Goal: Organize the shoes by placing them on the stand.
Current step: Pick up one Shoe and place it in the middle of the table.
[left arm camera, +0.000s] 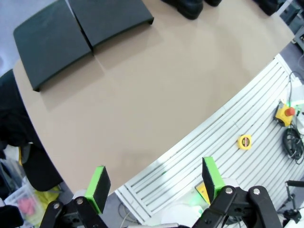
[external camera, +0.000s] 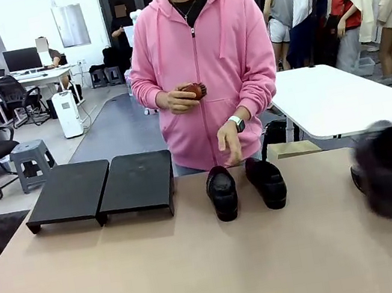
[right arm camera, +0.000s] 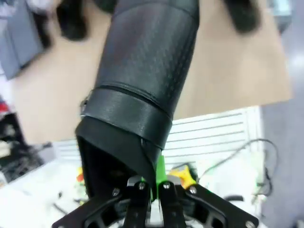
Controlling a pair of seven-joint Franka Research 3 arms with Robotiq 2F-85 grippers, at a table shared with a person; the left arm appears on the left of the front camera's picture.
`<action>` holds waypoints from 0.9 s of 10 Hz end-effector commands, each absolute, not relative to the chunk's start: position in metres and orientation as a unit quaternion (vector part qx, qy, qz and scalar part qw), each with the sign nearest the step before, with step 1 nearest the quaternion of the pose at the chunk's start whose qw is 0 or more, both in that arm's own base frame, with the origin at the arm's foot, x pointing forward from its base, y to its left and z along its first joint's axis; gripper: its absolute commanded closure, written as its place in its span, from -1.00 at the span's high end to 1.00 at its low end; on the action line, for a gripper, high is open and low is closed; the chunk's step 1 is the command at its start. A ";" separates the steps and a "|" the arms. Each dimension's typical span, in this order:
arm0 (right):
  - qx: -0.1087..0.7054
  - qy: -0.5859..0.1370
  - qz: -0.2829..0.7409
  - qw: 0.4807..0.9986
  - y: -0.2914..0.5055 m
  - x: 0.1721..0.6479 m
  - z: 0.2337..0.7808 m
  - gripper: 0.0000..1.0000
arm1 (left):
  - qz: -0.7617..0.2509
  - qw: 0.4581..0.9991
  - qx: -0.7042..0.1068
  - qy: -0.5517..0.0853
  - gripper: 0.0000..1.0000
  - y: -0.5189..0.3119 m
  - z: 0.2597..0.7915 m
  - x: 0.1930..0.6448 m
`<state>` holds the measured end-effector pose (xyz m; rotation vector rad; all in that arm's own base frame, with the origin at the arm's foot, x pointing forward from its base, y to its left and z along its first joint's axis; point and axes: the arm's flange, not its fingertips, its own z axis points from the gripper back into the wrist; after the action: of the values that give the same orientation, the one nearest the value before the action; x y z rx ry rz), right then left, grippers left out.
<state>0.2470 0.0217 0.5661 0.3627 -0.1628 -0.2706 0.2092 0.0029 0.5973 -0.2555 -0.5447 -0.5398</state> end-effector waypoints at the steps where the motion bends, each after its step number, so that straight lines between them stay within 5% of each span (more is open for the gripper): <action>1: 0.179 -0.104 -0.021 0.978 0.129 0.265 0.567 -1.00 | -0.267 0.917 -0.130 -0.266 1.00 0.005 0.597 0.209; 5: 0.226 0.041 0.085 0.970 0.321 0.289 0.495 -1.00 | -0.267 0.917 -0.130 -0.266 1.00 0.005 0.597 0.209; 9: 0.162 -0.014 0.042 0.986 0.366 0.303 0.390 -1.00 | -0.267 0.917 -0.130 -0.266 1.00 0.005 0.597 0.209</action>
<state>0.2934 0.3607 0.3892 0.3590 0.0374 0.1396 0.2092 0.0030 0.5974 -0.2555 -0.5449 -0.5396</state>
